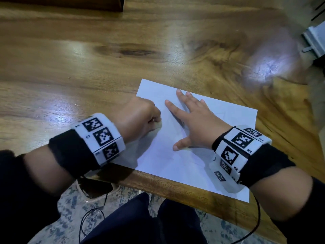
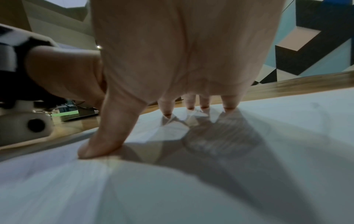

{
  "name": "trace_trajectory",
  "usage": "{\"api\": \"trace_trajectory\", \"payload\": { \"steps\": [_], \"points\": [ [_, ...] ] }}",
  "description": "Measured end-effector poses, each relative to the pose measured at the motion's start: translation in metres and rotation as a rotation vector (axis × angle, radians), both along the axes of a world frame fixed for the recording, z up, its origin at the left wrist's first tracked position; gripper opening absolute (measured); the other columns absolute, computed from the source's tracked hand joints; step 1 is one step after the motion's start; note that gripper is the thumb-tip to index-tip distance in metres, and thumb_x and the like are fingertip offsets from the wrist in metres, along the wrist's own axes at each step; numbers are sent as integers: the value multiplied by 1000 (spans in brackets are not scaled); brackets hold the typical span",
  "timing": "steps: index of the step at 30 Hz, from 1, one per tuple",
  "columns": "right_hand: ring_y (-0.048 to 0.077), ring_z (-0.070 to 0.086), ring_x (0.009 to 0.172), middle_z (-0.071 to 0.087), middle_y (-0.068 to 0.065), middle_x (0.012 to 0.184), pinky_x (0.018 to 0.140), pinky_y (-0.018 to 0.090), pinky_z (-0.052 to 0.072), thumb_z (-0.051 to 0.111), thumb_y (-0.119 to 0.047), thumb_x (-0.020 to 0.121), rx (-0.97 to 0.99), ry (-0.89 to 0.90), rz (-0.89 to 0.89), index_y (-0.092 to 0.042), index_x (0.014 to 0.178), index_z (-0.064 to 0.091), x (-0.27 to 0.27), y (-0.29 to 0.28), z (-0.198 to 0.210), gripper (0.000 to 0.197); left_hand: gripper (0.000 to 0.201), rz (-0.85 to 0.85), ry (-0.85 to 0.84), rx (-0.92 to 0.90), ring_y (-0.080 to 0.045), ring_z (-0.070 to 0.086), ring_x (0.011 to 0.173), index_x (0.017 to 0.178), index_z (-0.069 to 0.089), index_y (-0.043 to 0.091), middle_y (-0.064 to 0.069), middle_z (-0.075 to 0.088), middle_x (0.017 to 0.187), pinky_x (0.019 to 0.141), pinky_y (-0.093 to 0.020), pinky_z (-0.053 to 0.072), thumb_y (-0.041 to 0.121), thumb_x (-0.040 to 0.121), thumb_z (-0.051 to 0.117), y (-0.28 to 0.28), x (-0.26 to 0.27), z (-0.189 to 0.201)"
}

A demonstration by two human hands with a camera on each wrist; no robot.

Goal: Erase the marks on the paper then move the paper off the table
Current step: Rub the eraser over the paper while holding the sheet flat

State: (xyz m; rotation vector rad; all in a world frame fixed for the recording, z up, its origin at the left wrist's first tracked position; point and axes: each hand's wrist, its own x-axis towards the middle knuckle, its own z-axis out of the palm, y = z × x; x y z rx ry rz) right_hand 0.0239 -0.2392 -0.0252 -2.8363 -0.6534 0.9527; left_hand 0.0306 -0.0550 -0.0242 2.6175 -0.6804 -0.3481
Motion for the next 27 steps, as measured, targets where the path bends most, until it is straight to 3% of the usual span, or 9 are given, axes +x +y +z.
{"api": "trace_trajectory", "payload": {
  "steps": [2, 6, 8, 10, 12, 15, 18, 23, 27],
  "points": [
    [22, -24, 142, -31, 2, 153, 117, 41, -9, 71, -61, 68, -5, 1, 0, -35, 148, -14, 0, 1, 0, 120, 17, -94, 65, -8, -27, 61, 67, 69, 68, 13, -6, 63, 68, 59, -33, 46, 26, 75, 58, 7, -19, 0],
    [22, -25, 142, -32, 2, 153, 116, 42, -10, 70, -62, 68, -10, -2, 3, -35, 148, -15, 0, 2, -1, 120, 24, -173, 363, -10, -9, 54, 73, 75, 71, 18, 3, 59, 71, 62, -25, 41, 33, 71, 54, 19, -45, 7],
    [22, -25, 142, -32, 2, 153, 116, 42, -9, 70, -62, 68, -9, -4, 3, -35, 148, -15, 0, 2, -2, 120, 29, -123, 266, -17, -15, 59, 74, 77, 72, 15, -3, 65, 76, 67, -33, 46, 35, 69, 54, 11, -31, 6],
    [22, -24, 142, -31, 2, 153, 116, 42, -9, 71, -62, 67, -3, -6, -3, -35, 148, -14, -1, 1, -2, 120, 26, -43, 98, -16, -29, 62, 79, 79, 72, 10, -11, 66, 80, 69, -33, 48, 32, 75, 59, 0, -11, 4],
    [22, -24, 142, -30, 2, 153, 117, 42, -9, 71, -62, 67, 3, -5, -7, -36, 148, -14, -1, 1, -1, 120, 20, -8, 30, -27, -31, 60, 80, 81, 71, 8, -11, 65, 81, 70, -32, 44, 27, 80, 62, -7, -2, 0],
    [22, -24, 142, -30, 3, 153, 117, 43, -8, 70, -62, 67, -7, -4, 0, -35, 148, -13, 0, 1, 0, 120, 20, -123, 141, -55, -23, 59, 68, 67, 67, 12, 1, 55, 66, 60, -30, 44, 27, 75, 58, 6, -28, 0],
    [22, -24, 142, -30, 3, 153, 117, 42, -8, 70, -62, 67, -4, -9, 1, -34, 148, -14, 0, 1, -1, 120, 13, -186, 371, -49, -8, 52, 69, 71, 69, 16, 11, 46, 63, 57, -12, 35, 26, 75, 61, 16, -50, 3],
    [21, -25, 142, -31, 1, 153, 117, 42, -8, 71, -62, 67, 1, -9, -5, -36, 148, -14, 0, 1, -3, 120, 14, -11, 66, -26, -27, 59, 82, 84, 71, 12, -9, 62, 84, 71, -32, 46, 23, 79, 64, -5, -7, 1],
    [21, -25, 142, -31, 2, 153, 117, 41, -9, 71, -62, 67, 3, -2, -5, -36, 148, -14, 0, 1, -2, 120, 18, -140, 145, -51, -19, 56, 67, 67, 66, 12, 2, 50, 68, 58, -28, 39, 26, 76, 57, 6, -30, -3]
  ]
}}
